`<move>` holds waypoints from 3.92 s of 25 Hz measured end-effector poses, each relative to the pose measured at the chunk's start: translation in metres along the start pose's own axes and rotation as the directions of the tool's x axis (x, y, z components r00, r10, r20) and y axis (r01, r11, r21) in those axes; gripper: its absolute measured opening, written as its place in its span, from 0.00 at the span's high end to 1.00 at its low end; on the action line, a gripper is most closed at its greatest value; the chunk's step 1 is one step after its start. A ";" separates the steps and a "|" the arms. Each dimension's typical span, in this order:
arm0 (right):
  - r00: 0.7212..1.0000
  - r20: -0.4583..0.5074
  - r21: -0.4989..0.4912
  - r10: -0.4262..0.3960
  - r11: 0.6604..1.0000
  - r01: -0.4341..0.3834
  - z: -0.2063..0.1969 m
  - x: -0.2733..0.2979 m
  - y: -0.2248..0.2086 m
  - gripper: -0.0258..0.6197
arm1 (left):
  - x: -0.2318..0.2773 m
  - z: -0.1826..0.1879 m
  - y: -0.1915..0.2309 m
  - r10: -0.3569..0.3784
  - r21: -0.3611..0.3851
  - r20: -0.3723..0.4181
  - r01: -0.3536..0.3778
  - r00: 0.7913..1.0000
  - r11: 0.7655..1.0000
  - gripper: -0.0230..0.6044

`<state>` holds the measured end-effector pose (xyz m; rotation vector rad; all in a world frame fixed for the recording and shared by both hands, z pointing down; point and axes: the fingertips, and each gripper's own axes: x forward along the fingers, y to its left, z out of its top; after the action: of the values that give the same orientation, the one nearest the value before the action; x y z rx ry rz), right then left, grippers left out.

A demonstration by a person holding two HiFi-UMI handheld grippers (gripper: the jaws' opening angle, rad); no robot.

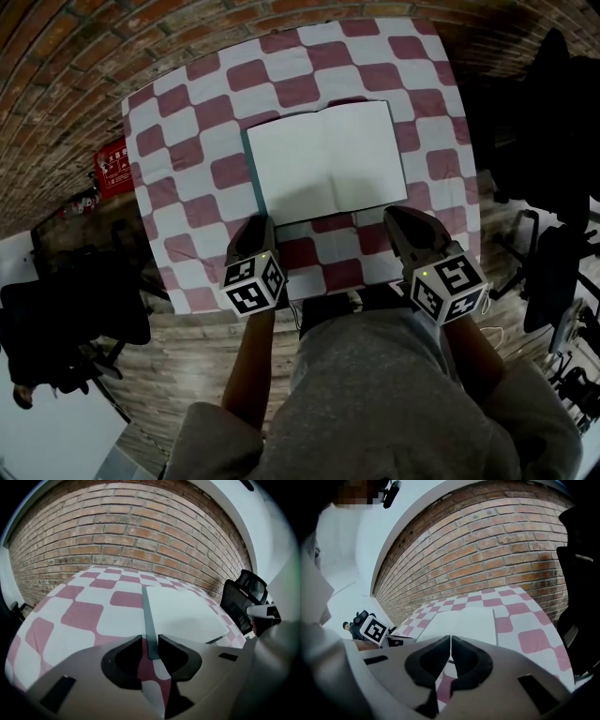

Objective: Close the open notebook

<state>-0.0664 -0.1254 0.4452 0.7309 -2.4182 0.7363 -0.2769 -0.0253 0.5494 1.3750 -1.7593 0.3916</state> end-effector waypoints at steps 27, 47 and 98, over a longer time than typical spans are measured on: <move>1.000 0.005 0.007 0.006 1.000 -0.006 0.005 0.004 0.003 0.91 | -0.018 0.021 -0.013 -0.152 -0.200 0.089 0.167 0.984 0.965 0.95; 1.000 0.016 0.014 -0.001 1.000 0.001 0.008 -0.003 -0.005 0.91 | -0.002 -0.005 0.000 0.009 -0.044 -0.010 -0.009 1.000 0.999 0.83; 0.947 0.254 0.077 -0.197 0.980 0.183 0.034 -0.123 -0.071 0.91 | -0.057 0.087 -0.230 -0.524 0.192 0.148 0.496 0.839 0.847 0.95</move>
<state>0.0571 -0.1547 0.3722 1.1285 -2.5188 0.6627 -0.1030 -0.1284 0.3981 1.9782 -1.4476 0.0896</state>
